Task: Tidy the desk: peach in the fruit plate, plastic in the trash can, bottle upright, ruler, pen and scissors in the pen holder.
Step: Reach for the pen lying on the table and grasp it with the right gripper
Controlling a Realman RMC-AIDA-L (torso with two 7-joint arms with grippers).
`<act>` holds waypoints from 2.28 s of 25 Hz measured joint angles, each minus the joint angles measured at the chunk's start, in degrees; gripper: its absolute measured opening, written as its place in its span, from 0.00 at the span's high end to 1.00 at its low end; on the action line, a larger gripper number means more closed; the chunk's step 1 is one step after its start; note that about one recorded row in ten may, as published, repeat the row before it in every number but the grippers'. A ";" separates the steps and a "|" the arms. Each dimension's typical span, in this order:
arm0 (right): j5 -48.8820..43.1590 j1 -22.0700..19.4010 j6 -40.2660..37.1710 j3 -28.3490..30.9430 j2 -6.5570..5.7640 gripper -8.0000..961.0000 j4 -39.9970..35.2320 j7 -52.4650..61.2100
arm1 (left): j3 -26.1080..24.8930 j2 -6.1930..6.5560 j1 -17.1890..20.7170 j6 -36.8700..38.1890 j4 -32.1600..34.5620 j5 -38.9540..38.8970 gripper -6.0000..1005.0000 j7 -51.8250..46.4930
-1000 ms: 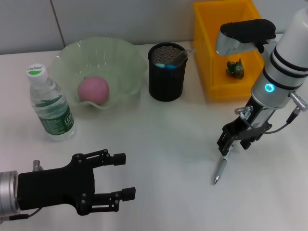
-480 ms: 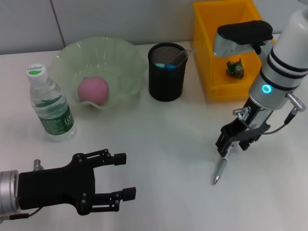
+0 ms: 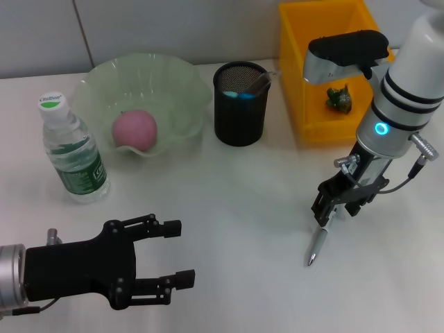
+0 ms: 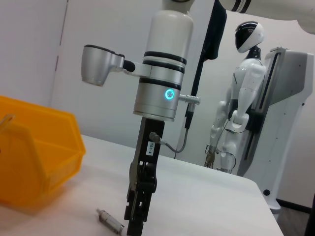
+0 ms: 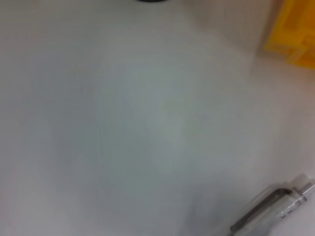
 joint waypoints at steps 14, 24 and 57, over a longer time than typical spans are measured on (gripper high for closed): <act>-0.35 0.84 1.02 -0.69 0.17 0.37 1.47 0.02 | 0.00 -0.06 0.08 0.51 0.07 0.00 0.19 -0.05; -0.36 1.71 2.01 -0.73 0.25 0.37 3.68 0.07 | 0.00 0.00 0.11 1.01 0.08 0.10 0.19 -0.09; -1.56 3.12 1.74 -1.34 0.29 0.37 4.68 0.33 | 0.00 0.10 0.29 1.26 1.64 0.08 0.19 -0.08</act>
